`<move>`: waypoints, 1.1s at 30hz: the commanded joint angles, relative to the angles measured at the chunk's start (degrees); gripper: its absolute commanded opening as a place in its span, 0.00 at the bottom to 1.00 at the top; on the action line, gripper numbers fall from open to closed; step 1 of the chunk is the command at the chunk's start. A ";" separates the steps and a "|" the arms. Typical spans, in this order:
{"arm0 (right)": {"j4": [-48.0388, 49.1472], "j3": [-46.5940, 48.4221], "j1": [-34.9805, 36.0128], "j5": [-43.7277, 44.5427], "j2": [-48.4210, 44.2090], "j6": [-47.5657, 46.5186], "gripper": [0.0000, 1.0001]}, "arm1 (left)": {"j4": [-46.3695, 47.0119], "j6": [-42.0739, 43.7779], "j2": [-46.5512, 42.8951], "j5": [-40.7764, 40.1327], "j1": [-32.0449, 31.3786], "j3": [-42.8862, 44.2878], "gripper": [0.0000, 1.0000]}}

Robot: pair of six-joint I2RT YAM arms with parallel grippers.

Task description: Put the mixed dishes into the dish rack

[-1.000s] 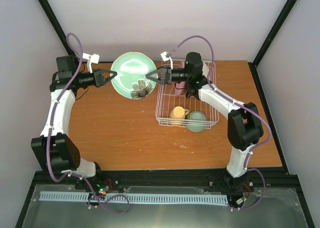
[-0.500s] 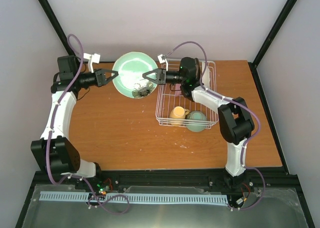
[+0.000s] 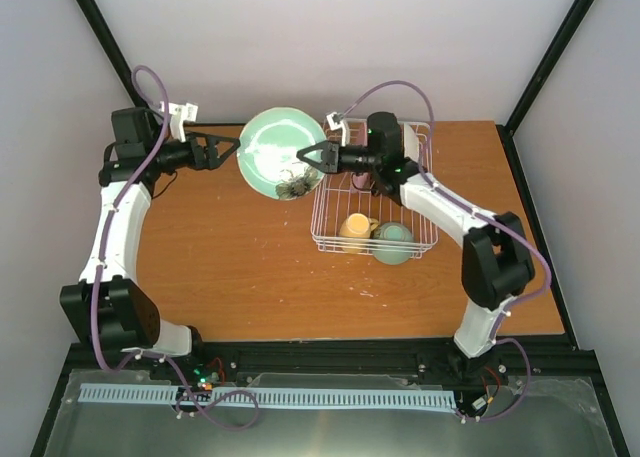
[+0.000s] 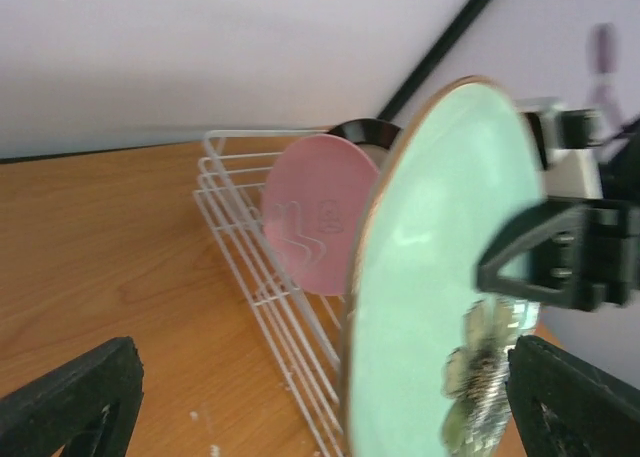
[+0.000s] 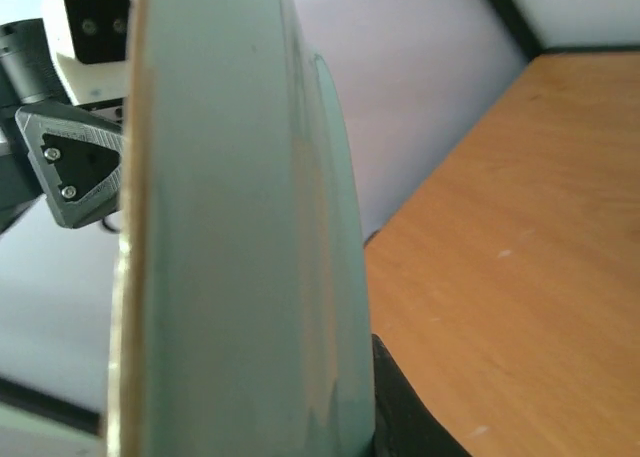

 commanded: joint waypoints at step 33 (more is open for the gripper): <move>-38.18 12.04 12.49 98.45 -0.62 -4.38 0.03 | 1.73 4.50 -1.93 -40.61 -0.12 1.43 1.00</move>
